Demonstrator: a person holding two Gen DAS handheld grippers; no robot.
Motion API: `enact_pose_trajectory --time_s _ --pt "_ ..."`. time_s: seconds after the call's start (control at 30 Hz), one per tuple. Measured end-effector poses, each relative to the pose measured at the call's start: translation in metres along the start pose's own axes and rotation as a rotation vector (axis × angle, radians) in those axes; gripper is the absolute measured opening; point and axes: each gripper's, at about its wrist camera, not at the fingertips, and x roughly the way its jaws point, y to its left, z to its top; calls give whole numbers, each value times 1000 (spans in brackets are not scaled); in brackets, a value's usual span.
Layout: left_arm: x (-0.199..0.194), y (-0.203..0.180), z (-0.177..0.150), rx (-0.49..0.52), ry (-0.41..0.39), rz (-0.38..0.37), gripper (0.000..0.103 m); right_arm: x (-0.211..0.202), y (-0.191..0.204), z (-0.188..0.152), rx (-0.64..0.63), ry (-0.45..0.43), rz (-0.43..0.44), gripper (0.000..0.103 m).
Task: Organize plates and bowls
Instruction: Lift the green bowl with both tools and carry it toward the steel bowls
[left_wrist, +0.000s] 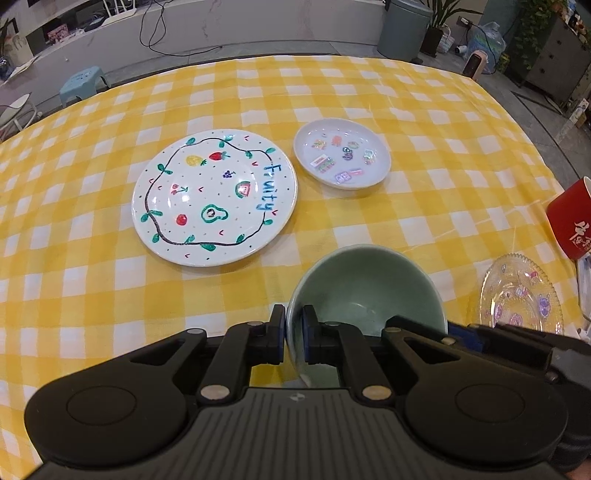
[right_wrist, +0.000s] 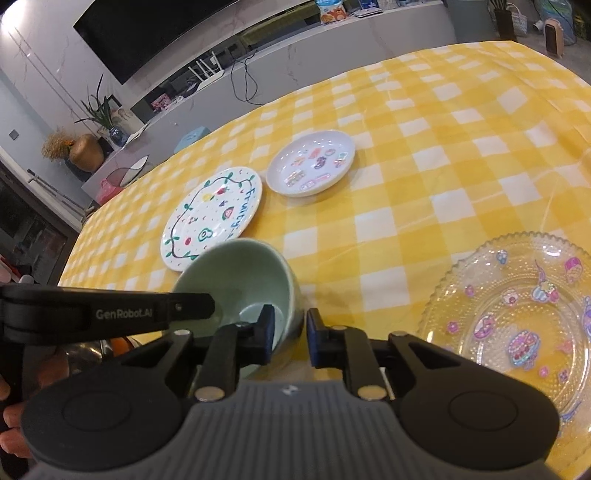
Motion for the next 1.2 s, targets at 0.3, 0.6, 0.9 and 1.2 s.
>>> enact_pose_trajectory --time_s 0.3,0.6,0.9,1.2 --pt "-3 7 0 -67 -7 -34 9 3 0 -2 -11 0 -3 17" --pt "-15 -3 -6 -100 -101 -55 9 -8 0 1 -26 -94 -70 8" --pt "-35 -17 -10 -42 -190 -17 9 -25 8 5 -82 -143 -81 7" --pt "-79 -15 -22 -80 -271 -23 8 -62 25 7 -109 -225 -24 6"
